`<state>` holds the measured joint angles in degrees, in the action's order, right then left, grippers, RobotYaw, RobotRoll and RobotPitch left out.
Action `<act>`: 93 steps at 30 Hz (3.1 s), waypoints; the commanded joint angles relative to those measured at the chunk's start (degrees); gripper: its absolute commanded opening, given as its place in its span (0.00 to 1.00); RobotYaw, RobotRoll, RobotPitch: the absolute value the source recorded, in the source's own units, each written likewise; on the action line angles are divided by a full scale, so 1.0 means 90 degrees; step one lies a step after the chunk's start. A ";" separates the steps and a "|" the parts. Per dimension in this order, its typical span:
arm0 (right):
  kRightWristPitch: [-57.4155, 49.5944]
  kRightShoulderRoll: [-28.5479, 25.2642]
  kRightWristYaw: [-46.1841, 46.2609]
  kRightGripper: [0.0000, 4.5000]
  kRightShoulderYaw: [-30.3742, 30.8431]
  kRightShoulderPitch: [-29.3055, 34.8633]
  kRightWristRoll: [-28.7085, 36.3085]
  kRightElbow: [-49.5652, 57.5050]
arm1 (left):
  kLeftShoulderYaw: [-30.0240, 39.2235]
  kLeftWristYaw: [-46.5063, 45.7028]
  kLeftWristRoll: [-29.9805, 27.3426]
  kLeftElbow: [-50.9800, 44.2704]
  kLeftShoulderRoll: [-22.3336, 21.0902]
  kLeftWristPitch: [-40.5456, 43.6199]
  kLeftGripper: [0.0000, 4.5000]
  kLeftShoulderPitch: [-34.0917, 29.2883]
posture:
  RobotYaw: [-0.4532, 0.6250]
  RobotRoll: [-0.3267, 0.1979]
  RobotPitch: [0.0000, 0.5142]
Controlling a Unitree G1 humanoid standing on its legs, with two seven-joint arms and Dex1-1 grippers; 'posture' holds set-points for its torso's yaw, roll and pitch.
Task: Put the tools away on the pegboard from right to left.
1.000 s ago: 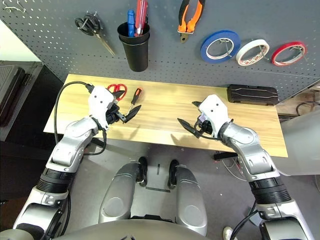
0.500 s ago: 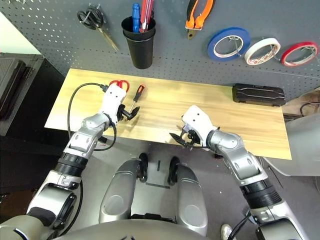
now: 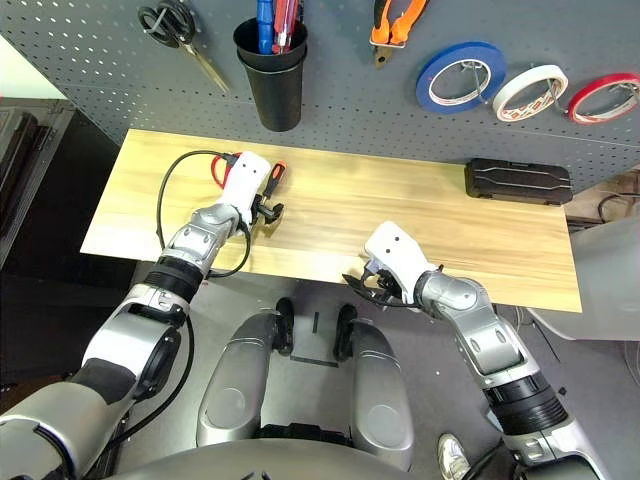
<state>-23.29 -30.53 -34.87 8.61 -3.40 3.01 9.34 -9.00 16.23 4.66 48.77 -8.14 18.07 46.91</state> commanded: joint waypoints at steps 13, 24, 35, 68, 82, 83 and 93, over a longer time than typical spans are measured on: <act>-0.0317 -0.0183 -0.0003 1.00 -0.0721 0.0671 0.0361 0.0860 | 0.0505 -0.0506 0.0004 0.2158 0.0260 -0.0594 0.70 0.0773 | 0.38 0.62 0.80; 0.0021 -0.0135 -0.0142 1.00 -0.0783 0.0466 0.0541 0.0642 | 0.0581 -0.0569 0.0043 0.1805 0.0365 -0.0700 0.12 0.0499 | 0.43 0.62 0.77; 0.1042 0.0155 -0.0371 1.00 -0.0643 -0.0526 0.0521 -0.0919 | 0.0352 -0.0541 0.0047 -0.3132 0.0216 0.1543 0.12 -0.1642 | 0.56 0.62 0.66; 0.5366 0.0630 -0.2290 1.00 -0.1862 -0.1742 0.1906 -0.4529 | 0.2864 -0.1285 -0.2722 -0.9335 0.0953 0.2254 0.12 -0.2856 | 0.75 0.62 0.47; 0.4503 0.0073 -0.2748 1.00 -0.2584 -0.1467 0.3124 -0.3076 | 0.2868 -0.1465 -0.3341 -0.8966 0.0286 0.2296 0.12 -0.1669 | 0.65 0.62 0.44; 0.4369 0.0024 -0.2714 1.00 -0.2639 -0.1494 0.3206 -0.2955 | 0.2840 -0.1470 -0.3357 -0.8907 0.0267 0.2275 0.12 -0.1587 | 0.64 0.62 0.44; 0.3247 -0.0057 -0.2302 1.00 -0.2939 -0.1668 0.3767 -0.1839 | 0.2626 -0.1722 -0.3447 -0.8183 0.0535 0.1909 0.12 -0.0550 | 0.59 0.62 0.42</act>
<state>7.24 -30.64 -55.87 -16.67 -19.11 35.77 -8.86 15.51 1.37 -25.67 -25.60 -3.89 36.46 41.20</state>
